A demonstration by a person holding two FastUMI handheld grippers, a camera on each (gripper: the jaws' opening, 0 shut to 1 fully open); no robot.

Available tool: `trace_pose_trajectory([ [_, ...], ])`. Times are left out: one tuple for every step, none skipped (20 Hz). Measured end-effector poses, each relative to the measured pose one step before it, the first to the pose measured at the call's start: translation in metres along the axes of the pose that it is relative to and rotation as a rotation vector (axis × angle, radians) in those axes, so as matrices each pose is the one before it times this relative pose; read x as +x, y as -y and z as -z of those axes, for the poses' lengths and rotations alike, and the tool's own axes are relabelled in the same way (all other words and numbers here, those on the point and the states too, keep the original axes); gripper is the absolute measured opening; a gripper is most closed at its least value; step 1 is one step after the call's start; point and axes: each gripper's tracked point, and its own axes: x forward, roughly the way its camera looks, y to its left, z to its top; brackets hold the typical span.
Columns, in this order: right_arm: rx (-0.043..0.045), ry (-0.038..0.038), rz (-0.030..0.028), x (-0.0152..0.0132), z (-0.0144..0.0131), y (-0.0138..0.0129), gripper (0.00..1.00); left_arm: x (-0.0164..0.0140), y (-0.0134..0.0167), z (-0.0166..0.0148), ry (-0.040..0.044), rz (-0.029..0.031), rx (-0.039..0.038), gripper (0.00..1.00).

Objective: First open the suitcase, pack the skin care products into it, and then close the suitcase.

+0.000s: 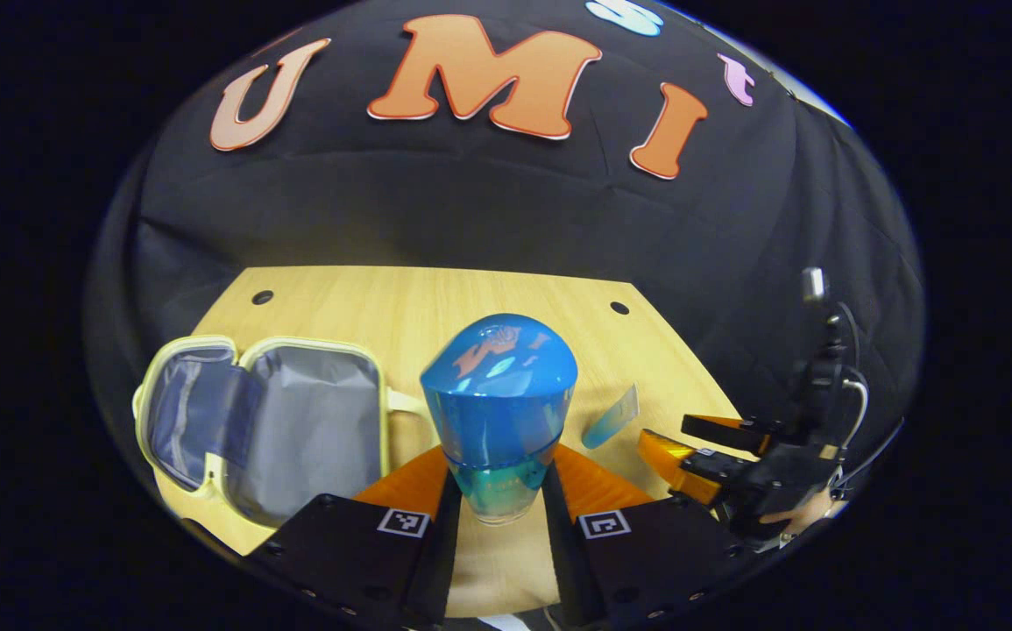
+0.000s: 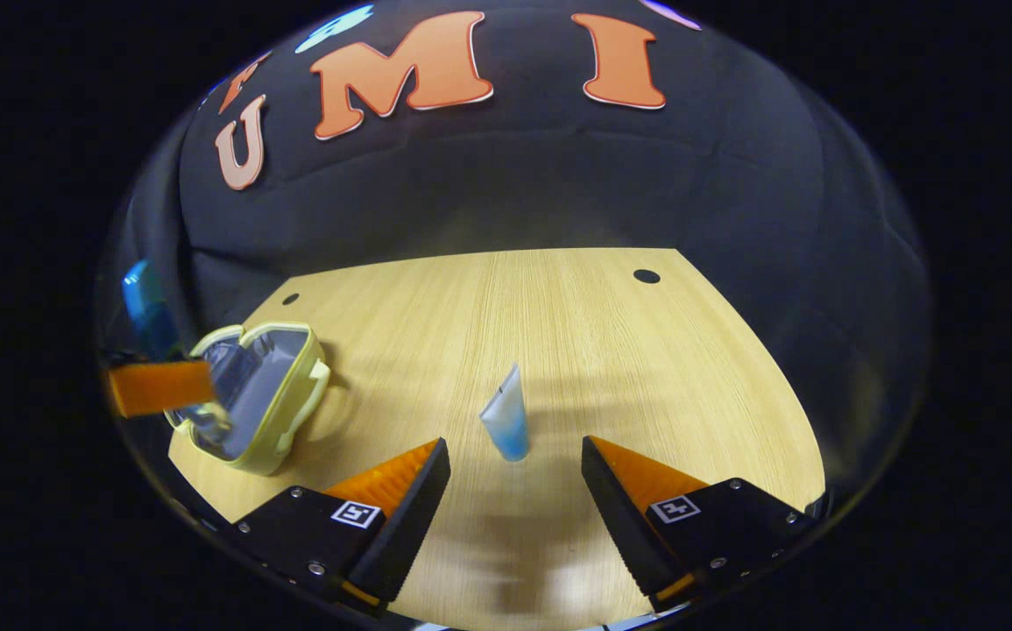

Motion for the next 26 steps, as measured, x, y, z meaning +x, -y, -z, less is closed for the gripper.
trace_pose_trajectory([
  [-0.01066,-0.01860,0.01041,0.00959,0.00315,0.00202,0.96,-0.01320,-0.00916,-0.00432,0.00410,-0.01234,-0.00712,0.47],
  [-0.00906,-0.02456,0.00765,0.01005,0.00512,0.00058,0.96,-0.01209,-0.00724,-0.00036,0.00100,-0.01246,-0.00716,0.47],
  [-0.00640,-0.01739,0.00379,0.00955,0.00239,-0.00092,0.95,-0.01106,-0.00671,-0.00037,-0.00244,-0.01148,-0.00597,0.47],
  [0.00038,-0.01808,-0.00722,0.00899,0.00149,-0.00259,0.94,-0.00884,-0.00871,0.00272,-0.00429,-0.01243,-0.00758,0.47],
  [0.00458,-0.01627,-0.00776,0.00940,0.00134,-0.00401,0.92,-0.00527,-0.00730,0.00253,-0.00479,-0.01099,-0.00722,0.47],
  [0.00076,-0.01732,0.00043,0.00900,0.00118,-0.00093,0.90,-0.00470,-0.00737,0.00500,-0.00410,-0.01379,-0.00665,0.47],
  [-0.00207,-0.01975,0.00357,0.00812,0.00196,-0.00049,0.87,-0.00308,-0.00770,0.00526,-0.00248,-0.01700,-0.00495,0.47],
  [0.00001,-0.01890,0.00045,0.00676,0.00278,-0.00119,0.86,-0.00292,-0.00563,0.00447,-0.00419,-0.01591,-0.00499,0.47],
  [-0.00123,-0.00579,-0.00157,0.00314,-0.00055,-0.00242,0.81,-0.00216,-0.00414,0.00330,-0.00370,-0.01403,-0.00917,0.47],
  [-0.00809,-0.00004,0.00263,0.00359,-0.00177,-0.00104,0.79,-0.00238,-0.00446,0.00568,-0.00382,-0.01026,-0.01198,0.48],
  [-0.01523,-0.00110,0.00427,0.00330,-0.00042,-0.00005,0.75,-0.00238,-0.00403,0.00367,-0.00438,-0.00865,-0.01418,0.47],
  [-0.01768,-0.00543,0.00523,0.00323,0.00160,-0.00048,0.71,-0.00120,-0.00337,0.00498,-0.00220,-0.00796,-0.00995,0.47],
  [-0.01617,-0.00732,0.00705,0.00376,0.00139,0.00229,0.66,-0.00051,-0.00423,0.00369,-0.00332,-0.00929,-0.00433,0.48],
  [-0.01204,-0.01211,0.00226,0.00426,0.00296,0.00177,0.63,-0.00152,-0.00218,0.00169,-0.00247,-0.00909,-0.00044,0.47],
  [-0.00661,-0.01689,-0.00106,0.00375,0.00282,0.00183,0.48,-0.00228,-0.00129,0.00228,-0.00201,-0.00534,0.00202,0.49],
  [0.00493,0.01347,0.00233,-0.00158,-0.00349,0.00181,0.47,-0.00140,-0.00045,0.00138,-0.00369,-0.00285,0.00106,0.47],
  [0.00391,0.00002,0.00321,-0.00252,-0.00113,0.00182,0.43,-0.00292,-0.00051,0.00220,-0.00247,0.00165,0.00133,0.47],
  [0.00871,-0.00011,-0.01532,-0.00619,-0.00165,-0.00065,0.42,-0.00201,0.00054,0.00034,-0.00472,0.00434,0.00148,0.47],
  [0.01167,-0.00052,-0.02143,-0.00784,-0.00173,-0.00306,0.41,-0.00267,-0.00183,0.00053,-0.00604,0.00424,0.00202,0.47],
  [0.01201,-0.00061,-0.02332,-0.00885,0.00036,-0.00499,0.36,-0.00256,-0.00302,-0.00150,-0.00641,0.00256,0.00233,0.47],
  [0.01565,-0.00105,-0.03041,-0.01129,-0.00142,-0.00601,0.40,-0.00344,-0.00270,-0.00068,-0.00676,0.00465,0.00306,0.47],
  [0.02102,-0.00750,-0.03569,-0.01161,-0.00047,-0.00697,0.40,-0.00225,-0.00370,-0.00046,-0.01593,0.00481,-0.00412,0.48],
  [0.02190,-0.01352,-0.04494,-0.01348,0.00035,-0.01136,0.40,-0.00263,-0.00299,0.00280,-0.02715,0.01490,-0.01137,0.47],
  [0.02347,-0.01107,-0.04289,-0.01295,0.00051,-0.01330,0.40,-0.00297,-0.00139,0.00127,-0.03233,0.02736,-0.01472,0.47],
  [0.01836,-0.00587,-0.03553,-0.00986,-0.00126,-0.01367,0.40,-0.00112,-0.00320,0.00096,-0.03385,0.03095,-0.00884,0.47],
  [0.01046,-0.00251,-0.02712,-0.00793,-0.00082,-0.01412,0.40,-0.00067,-0.00548,-0.00067,-0.03160,0.02368,0.00732,0.47],
])
